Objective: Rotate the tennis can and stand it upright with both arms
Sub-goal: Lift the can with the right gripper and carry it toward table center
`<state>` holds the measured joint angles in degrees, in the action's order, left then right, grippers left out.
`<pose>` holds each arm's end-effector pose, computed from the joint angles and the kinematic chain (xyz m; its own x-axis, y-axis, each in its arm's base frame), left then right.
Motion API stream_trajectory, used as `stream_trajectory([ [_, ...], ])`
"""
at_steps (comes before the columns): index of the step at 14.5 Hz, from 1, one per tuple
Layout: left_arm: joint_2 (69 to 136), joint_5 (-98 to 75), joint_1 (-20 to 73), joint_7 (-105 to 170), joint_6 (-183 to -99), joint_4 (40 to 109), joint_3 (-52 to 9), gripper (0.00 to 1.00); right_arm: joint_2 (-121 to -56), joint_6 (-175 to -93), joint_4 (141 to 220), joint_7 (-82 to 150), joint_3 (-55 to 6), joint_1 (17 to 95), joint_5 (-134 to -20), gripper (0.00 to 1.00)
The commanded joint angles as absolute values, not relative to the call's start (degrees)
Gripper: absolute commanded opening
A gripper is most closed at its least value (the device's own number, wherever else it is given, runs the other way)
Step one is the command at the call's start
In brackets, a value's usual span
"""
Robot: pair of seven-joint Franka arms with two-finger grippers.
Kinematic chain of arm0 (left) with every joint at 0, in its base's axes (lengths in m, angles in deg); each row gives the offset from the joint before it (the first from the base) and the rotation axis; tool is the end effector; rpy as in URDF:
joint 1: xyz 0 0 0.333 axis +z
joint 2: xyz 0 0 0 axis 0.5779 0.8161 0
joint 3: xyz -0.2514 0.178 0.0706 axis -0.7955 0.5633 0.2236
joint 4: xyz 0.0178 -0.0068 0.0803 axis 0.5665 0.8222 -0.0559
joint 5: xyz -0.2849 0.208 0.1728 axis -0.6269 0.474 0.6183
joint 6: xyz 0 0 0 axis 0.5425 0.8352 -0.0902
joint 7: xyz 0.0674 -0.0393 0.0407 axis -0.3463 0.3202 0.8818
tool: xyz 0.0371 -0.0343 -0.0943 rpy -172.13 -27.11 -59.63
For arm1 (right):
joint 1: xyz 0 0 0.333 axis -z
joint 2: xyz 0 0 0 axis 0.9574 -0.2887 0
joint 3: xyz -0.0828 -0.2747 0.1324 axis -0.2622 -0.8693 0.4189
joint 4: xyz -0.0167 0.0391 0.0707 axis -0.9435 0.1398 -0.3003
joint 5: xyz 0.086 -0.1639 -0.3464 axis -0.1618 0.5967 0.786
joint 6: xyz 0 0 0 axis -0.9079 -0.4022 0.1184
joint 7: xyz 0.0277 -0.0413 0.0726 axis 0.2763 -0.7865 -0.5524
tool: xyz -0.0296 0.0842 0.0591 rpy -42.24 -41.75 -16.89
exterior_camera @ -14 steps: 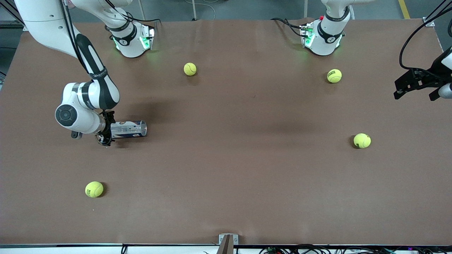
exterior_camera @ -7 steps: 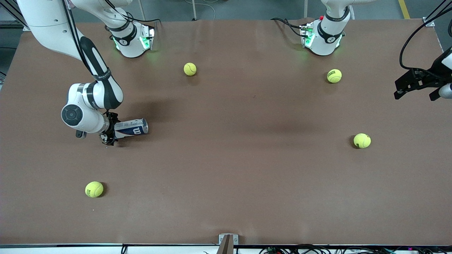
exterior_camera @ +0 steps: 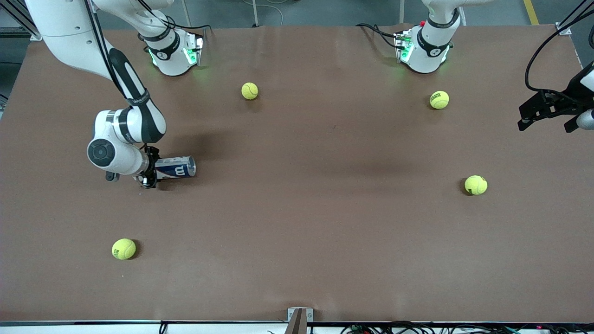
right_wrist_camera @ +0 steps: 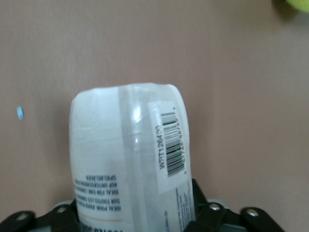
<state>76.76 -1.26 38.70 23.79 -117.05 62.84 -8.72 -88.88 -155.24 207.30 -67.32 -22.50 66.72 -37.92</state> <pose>0.5587 -0.0178 0.6479 0.9930 -0.0751 0.0912 -0.0730 -0.9970 -0.0259 0.5305 0.0294 0.1775 -0.0094 -0.9978 0.0651 -0.9765 0.0232 0.2142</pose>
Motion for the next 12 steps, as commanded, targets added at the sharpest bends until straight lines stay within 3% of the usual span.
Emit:
stream_trajectory([
  [1,77.43,0.12,38.91,24.42,-117.00,61.60,-9.00,1.00,-85.90,-151.00,207.14,-68.04,-20.11,66.01,-38.96,0.67],
  [3,77.43,0.12,38.91,24.42,-117.00,61.51,-9.00,1.00,-84.40,-148.19,205.66,-68.21,-18.10,65.92,-42.47,0.59],
  [6,77.43,0.12,38.82,24.42,-117.00,61.51,-9.00,1.00,-84.39,-143.27,200.66,-74.51,-15.10,64.27,-44.94,0.59],
  [12,77.43,0.12,38.99,24.42,-117.00,61.51,-9.00,1.00,-87.89,-140.96,187.22,-93.85,-14.83,50.39,-46.34,0.59],
])
